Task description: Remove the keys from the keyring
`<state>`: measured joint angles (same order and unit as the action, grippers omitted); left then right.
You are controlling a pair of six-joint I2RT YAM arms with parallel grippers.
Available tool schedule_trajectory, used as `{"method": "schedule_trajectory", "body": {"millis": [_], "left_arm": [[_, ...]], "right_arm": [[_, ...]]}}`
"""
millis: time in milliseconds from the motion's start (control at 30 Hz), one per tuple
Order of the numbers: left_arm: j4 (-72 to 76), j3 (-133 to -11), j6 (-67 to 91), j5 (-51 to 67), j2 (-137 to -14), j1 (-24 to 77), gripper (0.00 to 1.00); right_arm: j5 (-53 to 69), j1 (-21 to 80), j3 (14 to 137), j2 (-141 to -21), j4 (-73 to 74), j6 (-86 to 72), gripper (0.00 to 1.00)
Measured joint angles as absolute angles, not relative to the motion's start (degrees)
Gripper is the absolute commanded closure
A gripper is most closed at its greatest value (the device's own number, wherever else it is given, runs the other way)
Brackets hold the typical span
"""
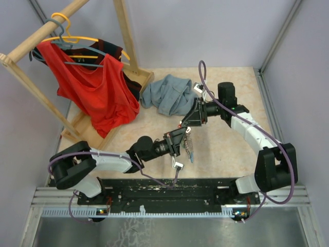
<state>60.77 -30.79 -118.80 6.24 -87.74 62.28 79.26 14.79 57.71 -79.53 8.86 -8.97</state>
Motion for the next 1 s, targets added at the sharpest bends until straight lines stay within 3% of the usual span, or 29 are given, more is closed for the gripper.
{"method": "schedule_trajectory", "body": {"millis": [100,267,633,767,1000], "left_arm": [[60.5,-31.0,-118.8,6.3,-87.7,62.6,1.00],[59.5,-31.0,-118.8,6.2,-87.7,62.7,1.00],[59.2,-31.0,-119.6,6.5,-87.7,63.0,1.00],[59.2,-31.0,-119.7,6.5,-87.7,63.0,0.87],[60.4,-31.0,-117.9,7.3,-87.9,63.0,0.54]], "right_arm": [[79.4,14.9,57.8,-80.8,9.7,-9.2,0.69],[80.1,14.9,58.3,-82.2,12.8,-7.9,0.85],[80.3,15.2,59.0,-82.7,14.9,-6.9,1.00],[80.9,15.2,59.3,-83.3,15.3,-6.9,1.00],[82.0,15.4,59.4,-83.4,15.4,-6.9,1.00]]}}
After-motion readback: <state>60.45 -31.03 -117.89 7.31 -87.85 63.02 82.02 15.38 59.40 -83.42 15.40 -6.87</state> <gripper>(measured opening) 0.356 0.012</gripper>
